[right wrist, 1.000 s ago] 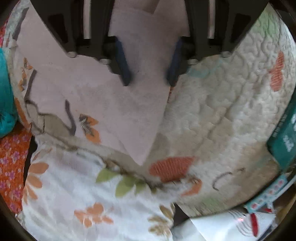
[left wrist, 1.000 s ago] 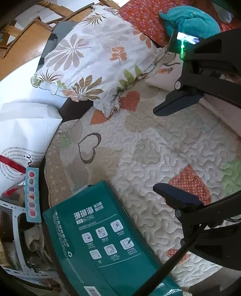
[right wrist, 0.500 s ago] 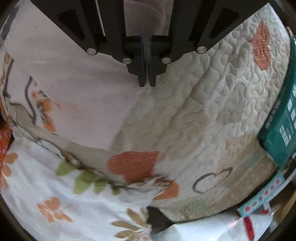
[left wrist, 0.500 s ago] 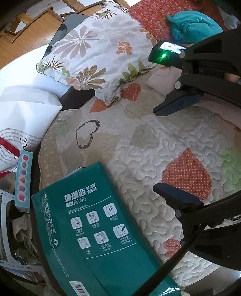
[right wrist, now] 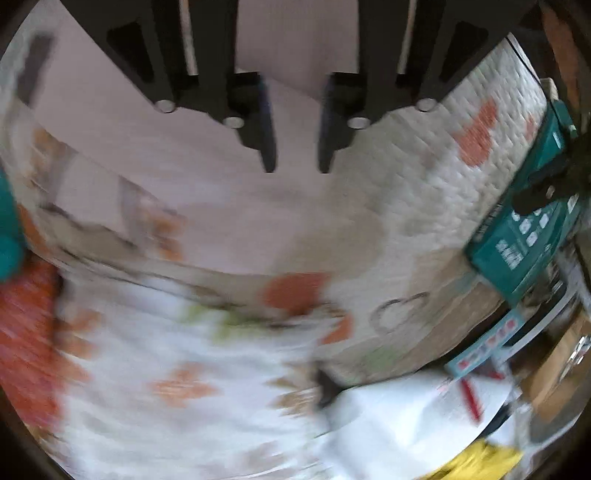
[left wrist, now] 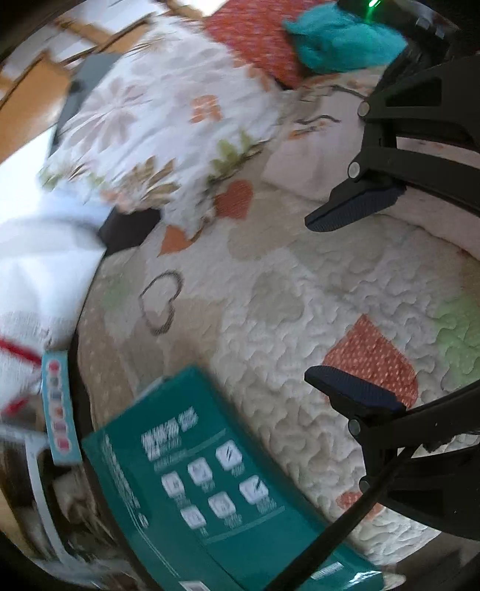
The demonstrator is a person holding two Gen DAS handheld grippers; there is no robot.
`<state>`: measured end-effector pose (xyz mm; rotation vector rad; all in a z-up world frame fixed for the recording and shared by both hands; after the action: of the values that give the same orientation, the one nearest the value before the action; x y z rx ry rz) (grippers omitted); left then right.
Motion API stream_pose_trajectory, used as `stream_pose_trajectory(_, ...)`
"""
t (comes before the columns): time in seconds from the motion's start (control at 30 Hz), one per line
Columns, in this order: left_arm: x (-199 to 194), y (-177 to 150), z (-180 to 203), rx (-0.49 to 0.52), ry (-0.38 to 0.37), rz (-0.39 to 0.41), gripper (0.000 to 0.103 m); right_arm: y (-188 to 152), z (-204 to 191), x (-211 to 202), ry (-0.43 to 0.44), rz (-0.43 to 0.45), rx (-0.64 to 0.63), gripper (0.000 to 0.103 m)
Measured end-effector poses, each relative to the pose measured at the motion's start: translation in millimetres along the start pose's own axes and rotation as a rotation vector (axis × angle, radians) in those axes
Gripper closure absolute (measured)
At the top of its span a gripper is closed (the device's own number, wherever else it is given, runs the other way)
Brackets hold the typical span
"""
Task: Fold small clothes
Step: 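Move both tools to the grey hem band of the sweater, then grasp the grey hem with the left tool while the right tool grasps it too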
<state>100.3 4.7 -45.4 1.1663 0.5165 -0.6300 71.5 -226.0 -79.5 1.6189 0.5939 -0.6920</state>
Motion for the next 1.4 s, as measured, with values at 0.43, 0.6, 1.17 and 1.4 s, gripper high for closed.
stream_pose_trajectory(0.43, -7.9, -82.4, 44.3, 0.161, -0.151, -0.103, 0.037, -202.2, 239.4, -175.7, -0.310, -0.013, 0.560, 0.049)
stream_pose_trajectory(0.6, -14.0, -126.2, 46.8, 0.211, -0.224, -0.194, 0.045, -236.7, 226.9, -182.5, -0.237, -0.002, 0.599, 0.047)
stream_pose_trajectory(1.17, -53.2, -210.2, 4.6, 0.047, -0.470, -0.381, 0.078, -284.4, 166.4, -191.4, 0.275, 0.073, 0.841, 0.046)
stream_pose_trajectory(1.4, -69.4, -233.4, -12.3, 0.070, -0.465, -0.379, 0.078, -292.4, 153.9, -194.5, 0.311, 0.054, 0.842, 0.046)
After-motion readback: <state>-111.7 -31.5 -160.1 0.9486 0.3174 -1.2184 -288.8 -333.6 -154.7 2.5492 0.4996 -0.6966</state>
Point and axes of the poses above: each gripper's, at about its wrist camera, not at the fingertips, and x roughly the way its jaws point, z to its right, y to its top, the point moved 4 cm from there along x, roughly the way its jaws point, and after that the axes turned 9 degrees about z, right-handed, at the moved point
